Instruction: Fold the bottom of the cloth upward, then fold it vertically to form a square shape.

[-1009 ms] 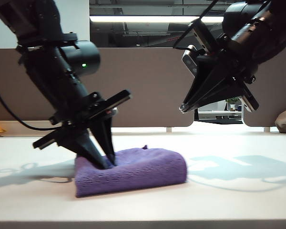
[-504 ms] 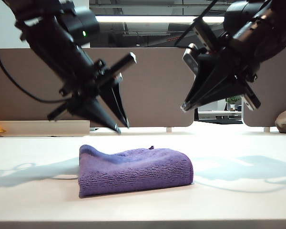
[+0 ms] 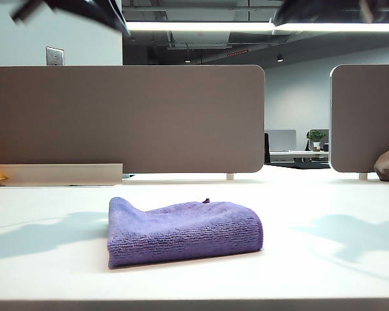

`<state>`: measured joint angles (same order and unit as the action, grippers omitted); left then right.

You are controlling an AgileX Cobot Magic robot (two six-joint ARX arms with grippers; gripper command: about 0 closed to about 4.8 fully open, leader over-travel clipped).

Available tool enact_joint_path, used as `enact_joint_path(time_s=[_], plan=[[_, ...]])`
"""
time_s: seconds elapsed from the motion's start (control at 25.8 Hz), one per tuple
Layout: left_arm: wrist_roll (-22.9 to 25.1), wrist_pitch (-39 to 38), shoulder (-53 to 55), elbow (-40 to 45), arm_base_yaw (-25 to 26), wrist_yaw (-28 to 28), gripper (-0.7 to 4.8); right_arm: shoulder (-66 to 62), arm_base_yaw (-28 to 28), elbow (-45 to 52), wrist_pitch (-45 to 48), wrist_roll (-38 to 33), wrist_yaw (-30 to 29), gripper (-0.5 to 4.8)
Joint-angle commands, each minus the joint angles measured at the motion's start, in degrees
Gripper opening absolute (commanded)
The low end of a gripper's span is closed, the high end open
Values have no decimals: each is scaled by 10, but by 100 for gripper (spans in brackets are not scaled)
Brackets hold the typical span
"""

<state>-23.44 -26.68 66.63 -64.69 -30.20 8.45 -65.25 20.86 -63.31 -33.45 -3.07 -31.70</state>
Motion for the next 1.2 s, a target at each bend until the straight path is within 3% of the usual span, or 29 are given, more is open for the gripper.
enact_joint_path(time_s=[0.04,0.5,0.66,0.78,0.89,1.09,1.2], plan=[[13,2,-69,-1,0,-47,-6,71,0,0,31,3,27,-1],[25,-67,-275,3,0,-65,-6,330,1,79,37,-1,37,-1],[35,-109,-348,3,0,-107,-6,422,0,103,37,-26,64,-1],[71,-146,-382,3,0,-142,-6,440,0,106,28,-30,63,-1],[74,-183,-414,11,0,-163,-6,461,0,106,23,-32,65,-1],[31,-173,-512,110,1,-167,-6,517,0,107,15,-47,100,-1],[34,-169,-544,158,1,-184,-6,533,0,113,0,-47,105,-1]])
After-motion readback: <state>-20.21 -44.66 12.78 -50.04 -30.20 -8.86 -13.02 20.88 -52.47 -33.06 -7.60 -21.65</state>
